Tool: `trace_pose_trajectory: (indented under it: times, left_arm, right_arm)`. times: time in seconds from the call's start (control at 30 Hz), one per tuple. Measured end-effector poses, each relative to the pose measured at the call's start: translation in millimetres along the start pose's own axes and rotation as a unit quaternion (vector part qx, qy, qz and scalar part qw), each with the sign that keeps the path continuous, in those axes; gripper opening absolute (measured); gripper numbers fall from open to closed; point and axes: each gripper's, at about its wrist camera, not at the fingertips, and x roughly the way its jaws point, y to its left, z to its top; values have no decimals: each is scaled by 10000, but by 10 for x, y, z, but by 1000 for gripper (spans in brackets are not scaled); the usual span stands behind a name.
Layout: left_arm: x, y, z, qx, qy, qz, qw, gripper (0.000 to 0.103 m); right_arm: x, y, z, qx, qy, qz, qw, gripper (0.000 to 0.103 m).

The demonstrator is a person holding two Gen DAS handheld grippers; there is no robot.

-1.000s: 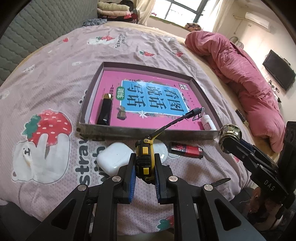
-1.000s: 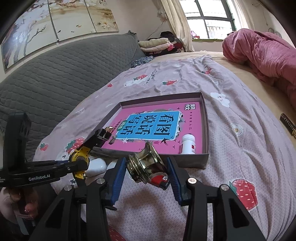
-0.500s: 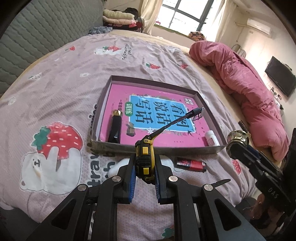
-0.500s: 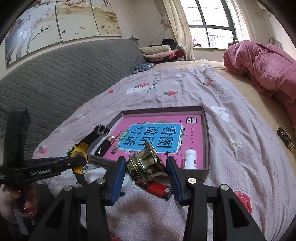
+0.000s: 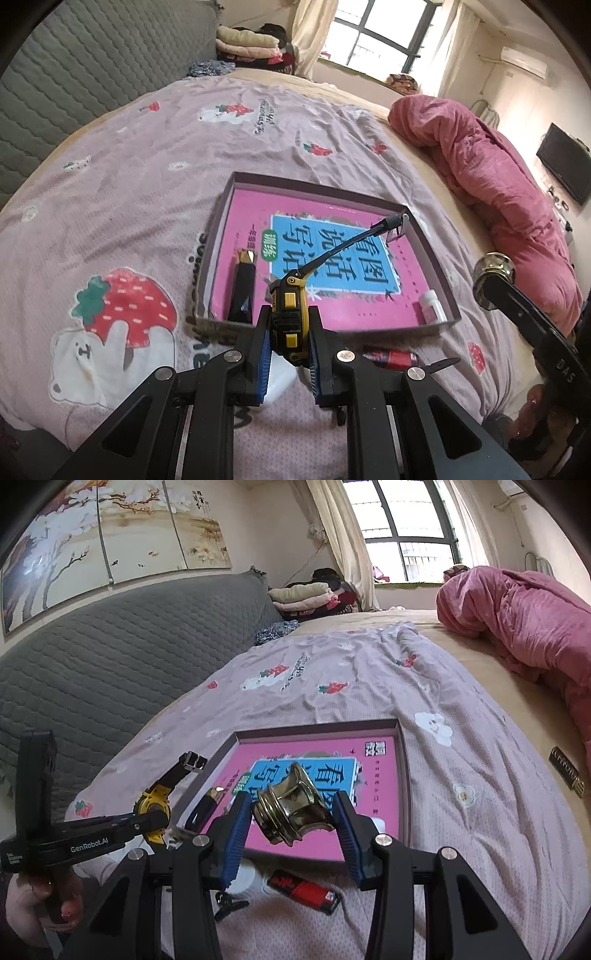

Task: Organize rigid objects
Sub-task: 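Carry the tape measure over the tray with left tool while right carries the knob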

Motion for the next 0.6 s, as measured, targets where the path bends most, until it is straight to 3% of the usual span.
trace_pose_trajectory:
  times: [0.6]
  left_arm:
    - [144, 159, 323, -390, -201, 130, 9990, 17]
  right_arm:
    - [68, 67, 38, -157, -1, -127, 9998, 45]
